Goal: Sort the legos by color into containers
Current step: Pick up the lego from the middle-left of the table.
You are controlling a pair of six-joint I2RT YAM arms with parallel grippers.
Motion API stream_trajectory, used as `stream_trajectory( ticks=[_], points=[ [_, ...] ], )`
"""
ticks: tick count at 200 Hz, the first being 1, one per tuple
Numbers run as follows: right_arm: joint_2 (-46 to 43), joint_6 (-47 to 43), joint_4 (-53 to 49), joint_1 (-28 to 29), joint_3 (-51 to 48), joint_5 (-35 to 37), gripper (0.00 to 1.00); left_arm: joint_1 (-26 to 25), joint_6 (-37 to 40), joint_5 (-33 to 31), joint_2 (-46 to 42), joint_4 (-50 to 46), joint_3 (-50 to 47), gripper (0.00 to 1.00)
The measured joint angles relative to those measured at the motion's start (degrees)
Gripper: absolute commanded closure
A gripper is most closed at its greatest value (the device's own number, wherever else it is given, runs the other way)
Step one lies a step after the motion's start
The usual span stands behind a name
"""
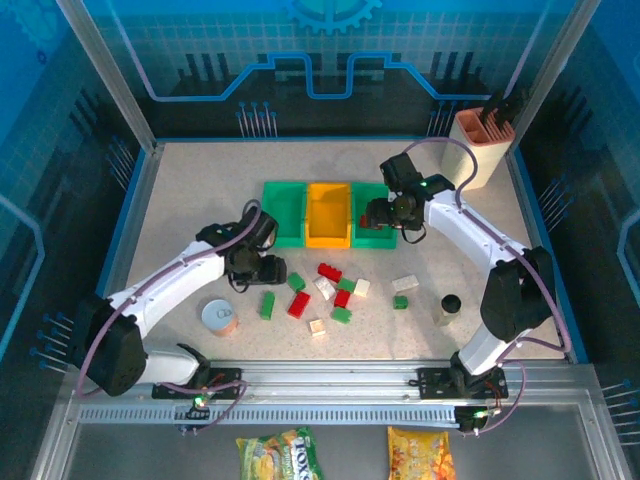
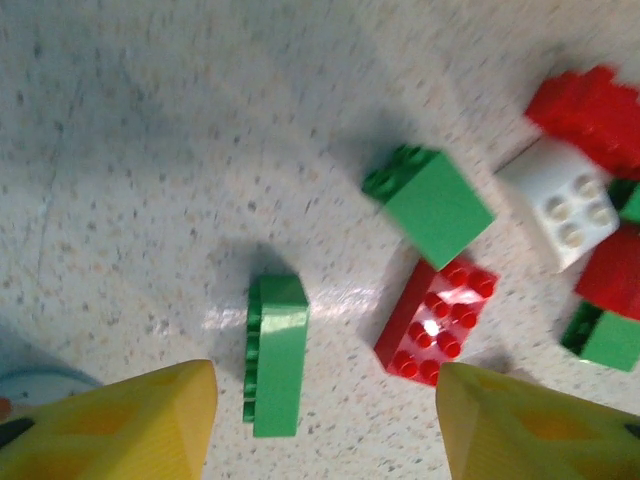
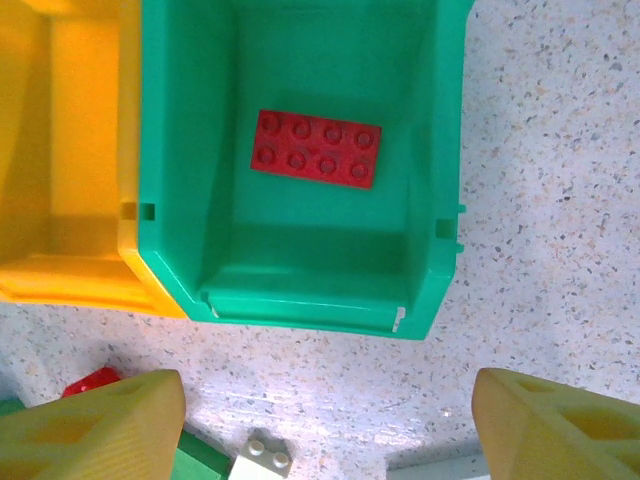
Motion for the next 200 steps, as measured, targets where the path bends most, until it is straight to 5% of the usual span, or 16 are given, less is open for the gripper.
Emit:
stream_trajectory(
  ticks=[200],
  points=[
    [0.0,-0.81,0.2,0.0,-0.24,-1.51,0.24,-5.29,-6.01,-1.14,8.46,4.42,-7.63,0.72]
  ],
)
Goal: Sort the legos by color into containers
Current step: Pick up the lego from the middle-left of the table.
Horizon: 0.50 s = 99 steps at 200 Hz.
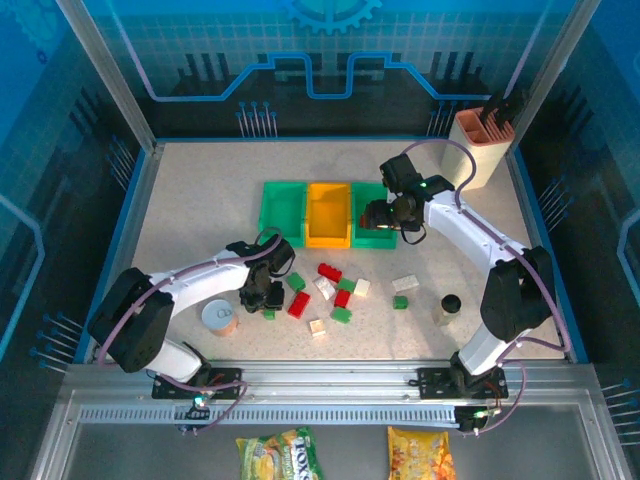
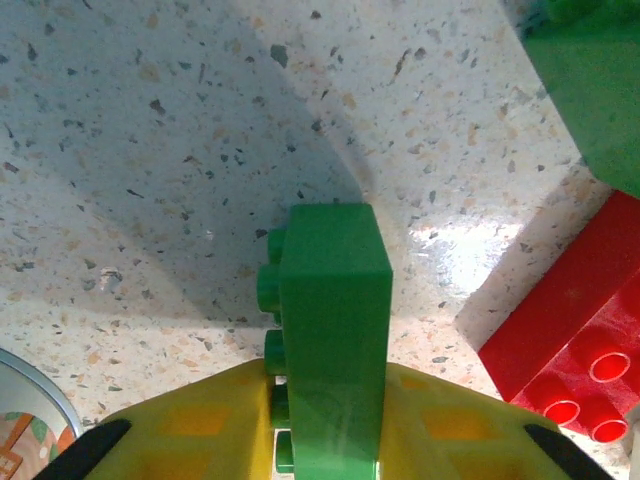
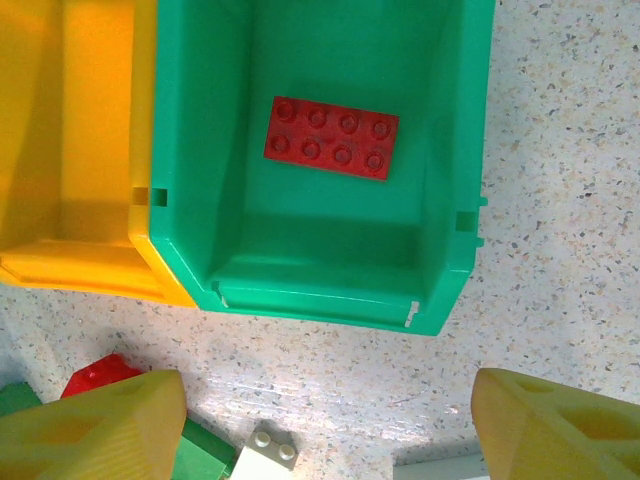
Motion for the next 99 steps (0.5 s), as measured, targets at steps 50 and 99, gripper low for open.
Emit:
stream_trajectory(
  ticks=[50,99],
  points=[
    [0.0,0.0,-0.02,0.0,0.0,0.0,0.24,-0.15,0.07,-0.63,-0.02,-0.66,0.66,0.74],
    [0.0,-0.02,-0.07,0.0,0.0,0.04,0.24,-0.22,0.55,-1.68,-0.39,-2.51,4.72,0.74]
  ],
)
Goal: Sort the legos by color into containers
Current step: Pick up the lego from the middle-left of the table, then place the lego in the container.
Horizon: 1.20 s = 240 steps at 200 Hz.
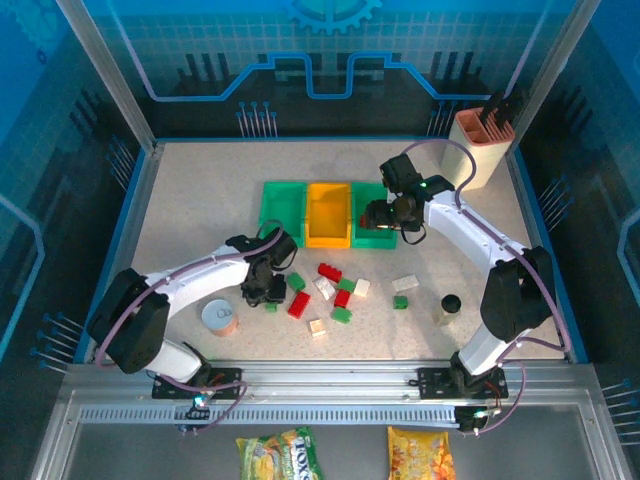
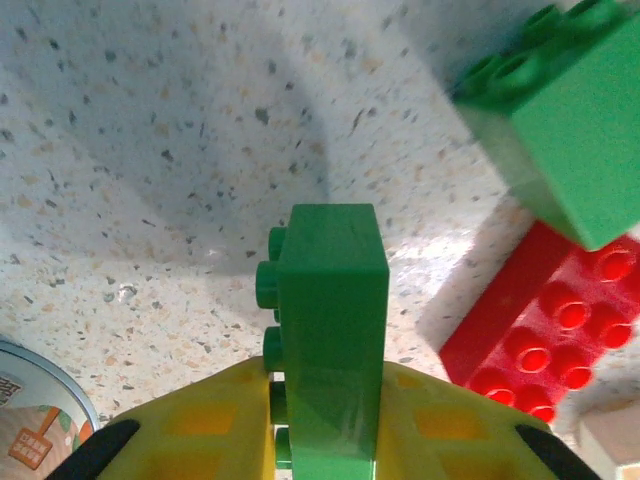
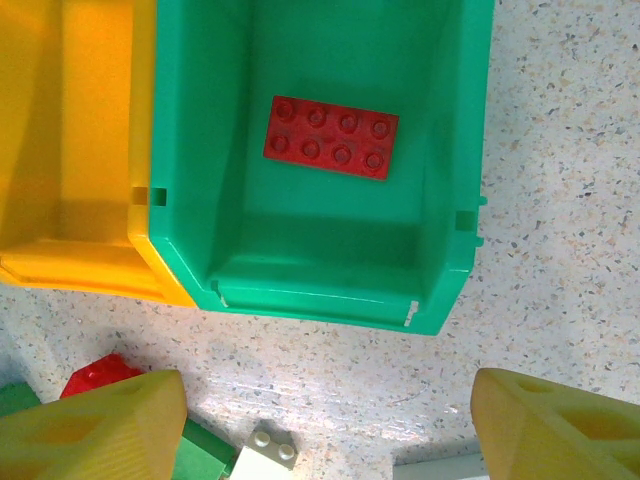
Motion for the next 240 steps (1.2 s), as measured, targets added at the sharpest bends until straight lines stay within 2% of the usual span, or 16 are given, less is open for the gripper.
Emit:
stream_trajectory(
  ticks=[50,76,114,172,240],
  points=[
    [-0.68,-0.02,-0.74,-0.02,-0.07,0.42,0.24,-0.07,1.38,-0.92,0.42,-1.51,9.66,0.75],
    [-2.67,-0.02,-0.96,-0.61,-1.09,0.66,0.24,-0.09,2.49,-1.03,3.61,-1.44,17.46,0.75],
    [-5.07,-0.2,-1.31,-2.01,-2.64,1.55,0.24,-0.09,5.27,-1.09,12.96,-1.4,30.18,0.75],
    [-8.5,-0.68,-2.56,-3.85,-5.88,3.04,0.24,-0.11,8.15,-4.48,30.25,-5.46,52.81,0.75],
    [-11.04,-1.07,-3.74,-5.66,-8.11,3.61,0.24,-0.09,8.94,-8.13,45.86,-9.7,70.18,0.74]
  ],
)
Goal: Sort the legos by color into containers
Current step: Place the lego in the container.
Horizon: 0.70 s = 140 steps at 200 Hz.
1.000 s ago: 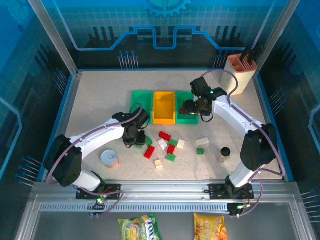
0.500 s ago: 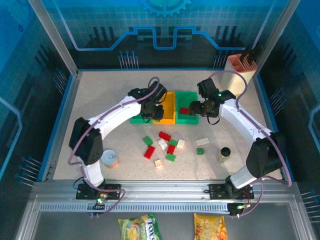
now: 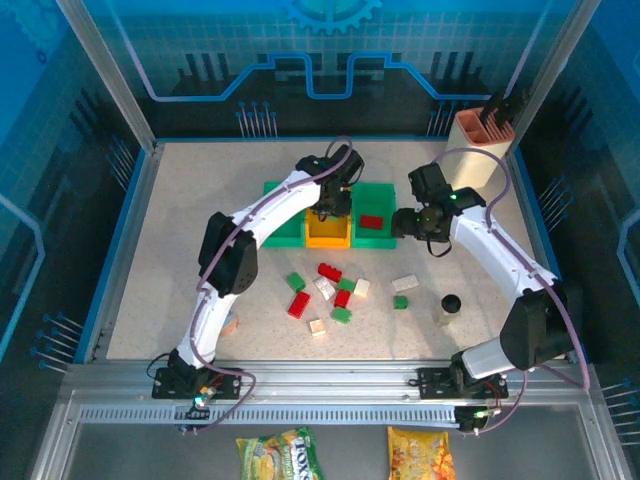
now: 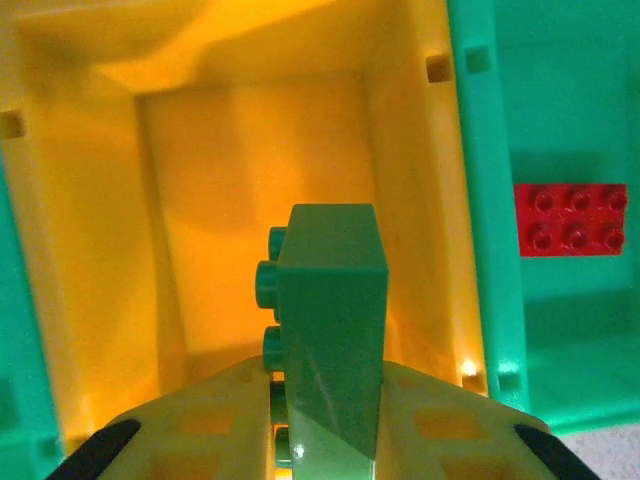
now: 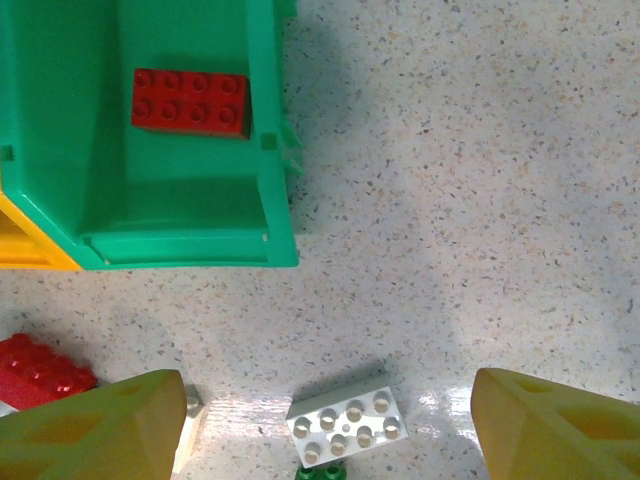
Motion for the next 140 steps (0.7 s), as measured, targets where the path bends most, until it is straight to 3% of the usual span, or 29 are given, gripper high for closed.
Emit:
stream_trajectory(
  ticks=[60,140],
  points=[
    [-0.22,-0.24,-0.31,-0.72,-0.68,-0.07,0.24,0.76,-0.04,-0.39,6.08,-1.66,3.63,0.72],
    [-0.37,-0.22,-0.52,-0.72,-1.75,-0.66,0.23,0.96,-0.42,-0.39,6.71,-1.77,3.65,0.61]
  ],
)
